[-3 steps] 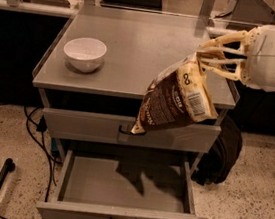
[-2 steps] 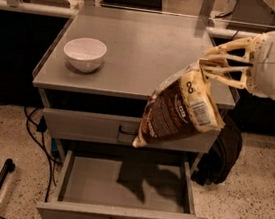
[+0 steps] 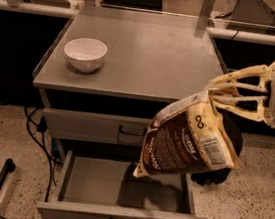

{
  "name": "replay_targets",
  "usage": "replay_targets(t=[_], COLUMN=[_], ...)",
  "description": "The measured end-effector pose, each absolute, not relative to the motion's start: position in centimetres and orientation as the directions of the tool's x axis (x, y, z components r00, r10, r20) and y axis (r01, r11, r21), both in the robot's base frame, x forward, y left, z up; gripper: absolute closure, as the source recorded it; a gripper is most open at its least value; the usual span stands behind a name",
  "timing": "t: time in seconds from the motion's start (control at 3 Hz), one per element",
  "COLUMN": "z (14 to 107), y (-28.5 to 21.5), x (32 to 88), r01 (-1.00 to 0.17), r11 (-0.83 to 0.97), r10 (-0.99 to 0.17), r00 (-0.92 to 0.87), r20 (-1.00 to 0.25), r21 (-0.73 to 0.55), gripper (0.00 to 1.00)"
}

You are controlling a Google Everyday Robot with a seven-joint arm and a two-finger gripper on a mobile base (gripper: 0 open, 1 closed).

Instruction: Place brown chip bag into middle drawer

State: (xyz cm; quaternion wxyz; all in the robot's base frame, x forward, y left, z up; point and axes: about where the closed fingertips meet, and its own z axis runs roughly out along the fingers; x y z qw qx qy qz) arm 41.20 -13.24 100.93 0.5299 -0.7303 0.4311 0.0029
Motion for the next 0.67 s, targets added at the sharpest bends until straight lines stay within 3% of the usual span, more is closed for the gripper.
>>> replay_targets(t=[0.67], z=[92.9], y=[-13.8], x=[41.2], r01=[-0.641], r11=[-0.067], r10=[-0.53], r00=[0.672], r20=[-0.516], r21=[-0.765], gripper=[1.0])
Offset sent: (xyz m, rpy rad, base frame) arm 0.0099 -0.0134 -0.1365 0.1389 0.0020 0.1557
